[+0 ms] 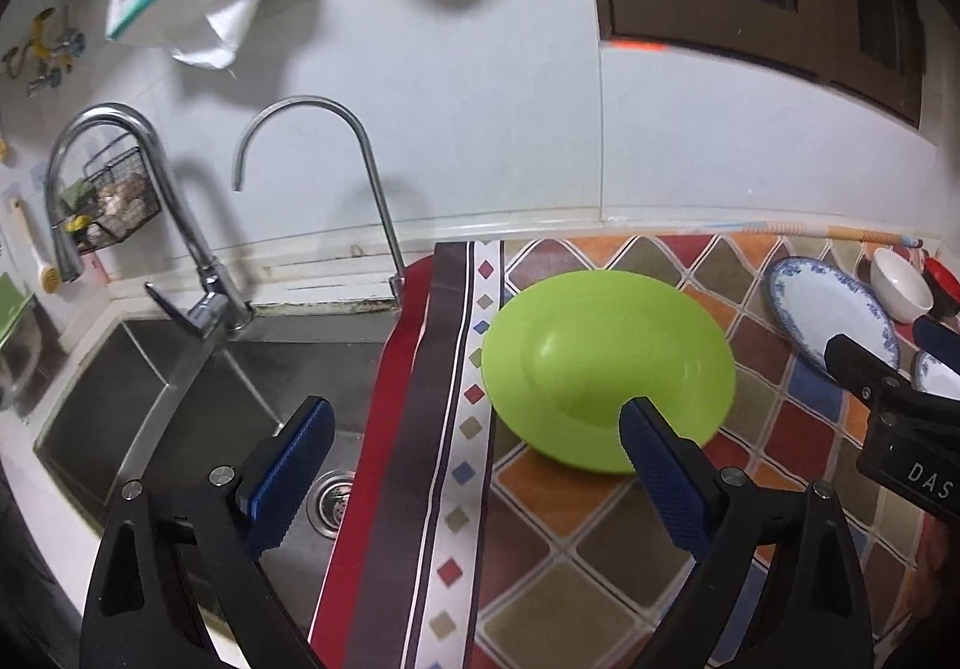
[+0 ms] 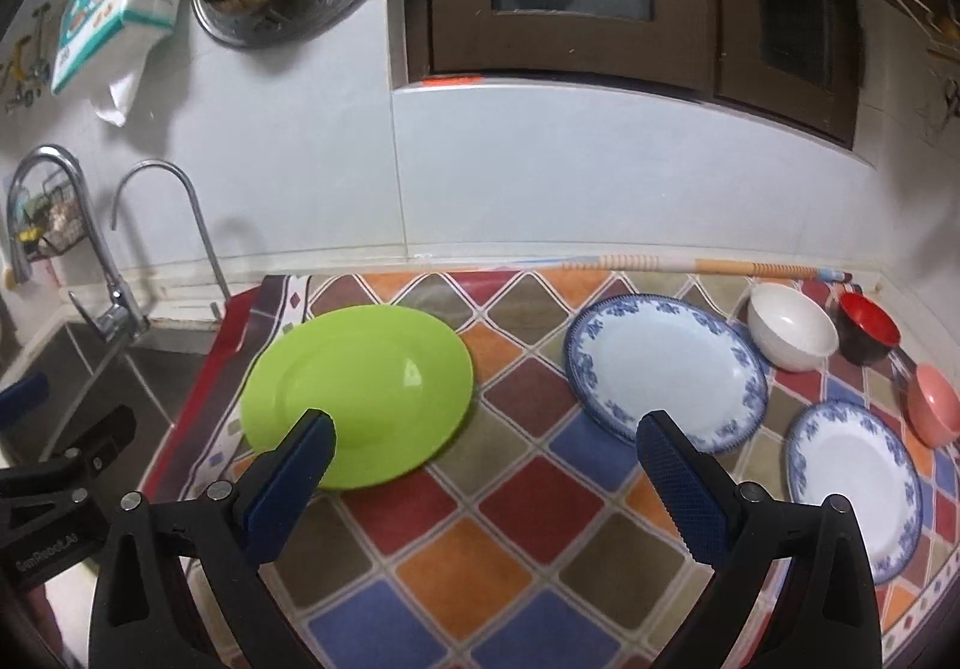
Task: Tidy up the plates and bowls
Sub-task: 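Move both grippers down to the rim of the lime-green plate, then close both grippers on the lime-green plate rim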
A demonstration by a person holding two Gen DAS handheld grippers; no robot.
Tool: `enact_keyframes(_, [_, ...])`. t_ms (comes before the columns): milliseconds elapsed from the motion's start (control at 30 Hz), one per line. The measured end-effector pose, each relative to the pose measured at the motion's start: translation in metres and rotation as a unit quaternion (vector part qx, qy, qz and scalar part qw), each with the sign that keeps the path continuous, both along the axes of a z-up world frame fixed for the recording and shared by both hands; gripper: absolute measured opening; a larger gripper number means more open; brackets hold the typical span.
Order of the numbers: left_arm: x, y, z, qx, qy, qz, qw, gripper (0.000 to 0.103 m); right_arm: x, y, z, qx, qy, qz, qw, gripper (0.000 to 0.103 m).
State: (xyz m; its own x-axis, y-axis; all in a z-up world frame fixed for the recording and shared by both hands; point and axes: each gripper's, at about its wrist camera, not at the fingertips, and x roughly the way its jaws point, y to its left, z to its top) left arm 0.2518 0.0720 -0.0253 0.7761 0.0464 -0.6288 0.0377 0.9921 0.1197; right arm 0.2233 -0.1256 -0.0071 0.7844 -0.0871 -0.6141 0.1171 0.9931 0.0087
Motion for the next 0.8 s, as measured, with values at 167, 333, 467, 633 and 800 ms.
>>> enact_keyframes(167, [0.033, 0.000, -0.017, 0.006, 0.021, -0.006, 0.9998, 0.092, 0.038, 0.002, -0.015, 0.002, 0.023, 0.003, 1.000, 0.098])
enact_keyframes(333, [0.067, 0.003, -0.041, 0.005, 0.056, -0.006, 0.9984, 0.085, 0.069, 0.004, -0.034, 0.005, 0.046, 0.009, 0.999, 0.093])
enact_keyframes(467, [0.091, 0.001, -0.058, 0.003, 0.079, -0.010, 0.9968, 0.079, 0.094, 0.007, -0.053, 0.009, 0.068, 0.013, 0.998, 0.089])
enact_keyframes(633, [0.116, -0.007, -0.075, -0.003, 0.098, -0.017, 0.9950, 0.074, 0.118, 0.007, -0.077, 0.010, 0.095, 0.011, 0.995, 0.083])
enact_keyframes(800, [0.135, -0.012, -0.092, -0.016, 0.124, -0.029, 0.9918, 0.069, 0.136, 0.003, -0.097, 0.024, 0.120, 0.005, 0.992, 0.078])
